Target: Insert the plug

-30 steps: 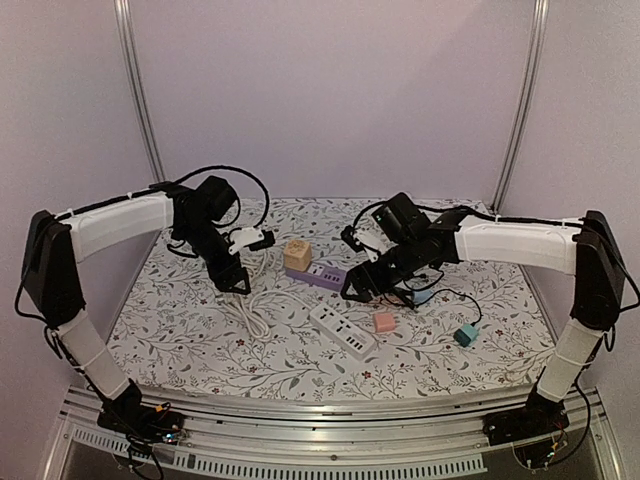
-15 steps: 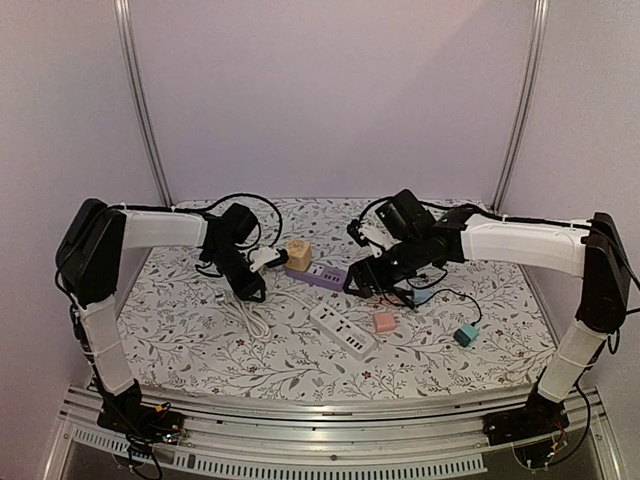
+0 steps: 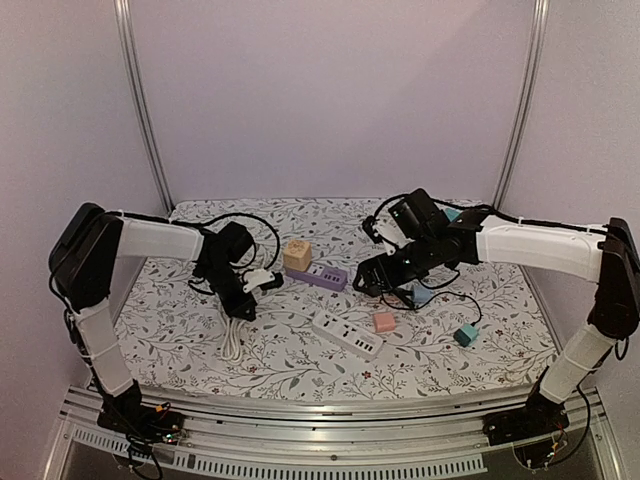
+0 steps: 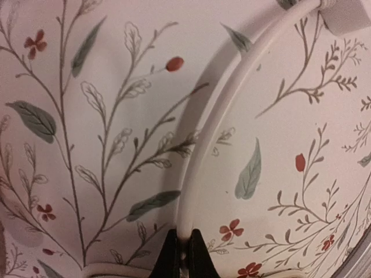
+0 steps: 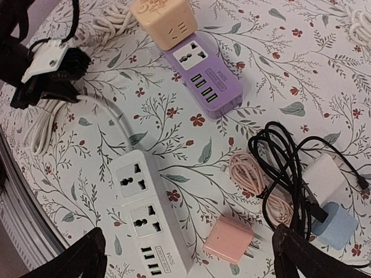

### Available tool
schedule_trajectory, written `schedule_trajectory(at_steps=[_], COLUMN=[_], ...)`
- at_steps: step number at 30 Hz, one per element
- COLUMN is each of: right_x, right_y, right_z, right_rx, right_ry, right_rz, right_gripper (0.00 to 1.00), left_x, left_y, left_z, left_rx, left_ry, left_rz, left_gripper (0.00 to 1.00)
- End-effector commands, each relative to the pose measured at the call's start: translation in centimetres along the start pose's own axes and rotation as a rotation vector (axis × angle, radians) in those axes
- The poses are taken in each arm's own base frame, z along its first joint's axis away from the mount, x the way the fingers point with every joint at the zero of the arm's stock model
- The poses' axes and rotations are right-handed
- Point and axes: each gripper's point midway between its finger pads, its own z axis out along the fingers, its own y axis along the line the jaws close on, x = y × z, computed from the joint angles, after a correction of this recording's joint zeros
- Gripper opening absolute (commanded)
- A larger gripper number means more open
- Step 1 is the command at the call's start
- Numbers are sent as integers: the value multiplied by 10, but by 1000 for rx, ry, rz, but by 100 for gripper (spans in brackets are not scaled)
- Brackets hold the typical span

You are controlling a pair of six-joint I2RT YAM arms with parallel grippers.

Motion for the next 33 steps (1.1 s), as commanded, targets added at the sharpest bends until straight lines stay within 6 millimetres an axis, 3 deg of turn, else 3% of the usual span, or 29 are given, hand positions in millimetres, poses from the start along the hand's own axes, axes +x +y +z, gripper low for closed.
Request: schedule_trajectory(at_steps=[1, 8, 15, 17, 18, 20, 22, 28, 33], right_x=[-17, -24, 5, 12, 14, 16, 14, 5, 20], right_y=[-37, -62, -116, -125, -128, -133, -139, -134, -131], right_z=[-26, -42, -67, -66, -66, -63, -61, -35, -17], right_rx=[105, 33, 346, 393, 405, 430, 455, 400, 305], right_ry=[-93, -130, -64, -39, -33, -17, 8, 138, 304], right_rz=[129, 277, 303, 319, 326, 320, 290, 133, -145], right_gripper=[99, 99, 97, 96, 96, 96, 96, 90, 90], left_x=[48, 69, 70, 67, 65, 60, 56, 39, 34], left_y=[-52, -80, -83, -77, -77, -82, -83, -70, -66], left_z=[-14, -28, -36, -39, -42, -53, -64, -93, -108], left_rx=[156, 214, 206, 179, 178, 210, 212, 141, 130], left_ry=[97, 89, 80, 82, 82, 76, 65, 8, -9], left_rz=[64, 77, 92, 99, 104, 127, 141, 149, 127], left_gripper=[0, 0, 1, 8, 19, 52, 65, 72, 72])
